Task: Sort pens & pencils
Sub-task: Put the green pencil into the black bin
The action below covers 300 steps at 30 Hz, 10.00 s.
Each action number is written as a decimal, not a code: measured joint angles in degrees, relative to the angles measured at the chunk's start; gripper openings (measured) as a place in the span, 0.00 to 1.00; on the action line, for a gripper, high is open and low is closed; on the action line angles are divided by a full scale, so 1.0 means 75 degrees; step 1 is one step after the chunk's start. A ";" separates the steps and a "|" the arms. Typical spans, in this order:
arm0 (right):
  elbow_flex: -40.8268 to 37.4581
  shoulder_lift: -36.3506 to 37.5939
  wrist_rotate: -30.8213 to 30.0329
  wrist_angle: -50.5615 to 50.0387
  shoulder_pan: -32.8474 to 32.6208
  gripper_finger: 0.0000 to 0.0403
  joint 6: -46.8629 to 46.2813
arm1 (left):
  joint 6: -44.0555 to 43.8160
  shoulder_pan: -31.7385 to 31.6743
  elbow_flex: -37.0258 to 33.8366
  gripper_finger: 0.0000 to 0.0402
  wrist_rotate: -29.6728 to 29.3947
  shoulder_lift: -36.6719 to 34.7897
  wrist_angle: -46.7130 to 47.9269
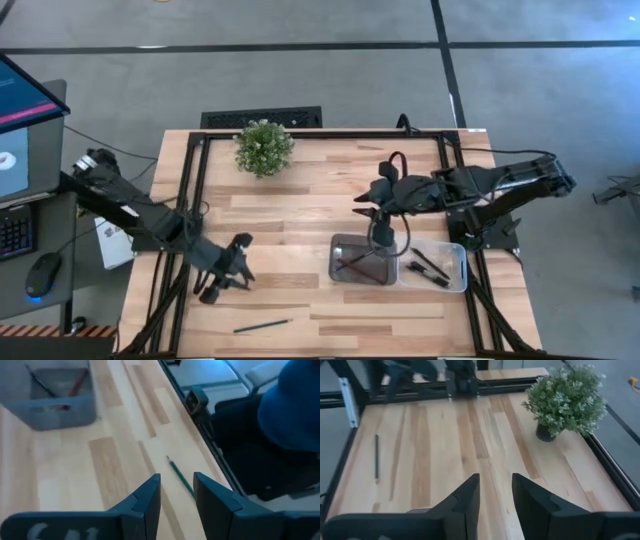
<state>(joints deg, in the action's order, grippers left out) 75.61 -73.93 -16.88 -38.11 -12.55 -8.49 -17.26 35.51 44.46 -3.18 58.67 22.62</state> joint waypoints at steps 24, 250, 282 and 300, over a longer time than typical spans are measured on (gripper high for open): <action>0.0000 -0.0286 0.0002 -0.0064 0.0303 0.34 -0.0006 | -0.5500 0.1241 0.0132 0.59 0.1025 0.3100 -0.0852; 0.0006 -0.1699 0.1340 0.7432 0.0190 0.10 0.2533 | 0.3082 -0.2660 0.2732 0.07 -0.2109 0.1065 -0.1261; 0.0012 -0.1693 0.1118 -0.0155 -0.0325 0.11 -0.0825 | 0.0307 -0.2481 0.2741 0.24 -0.2419 0.1065 0.4198; 0.0004 -0.2751 0.1857 -0.1243 -0.0856 0.11 -0.1917 | 0.0262 -0.2481 0.2741 0.24 -0.2416 0.1062 0.4272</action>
<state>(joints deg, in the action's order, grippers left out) 75.64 -94.56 -2.96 -47.43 -18.98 -22.87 -15.29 16.91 65.01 -21.30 66.63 54.66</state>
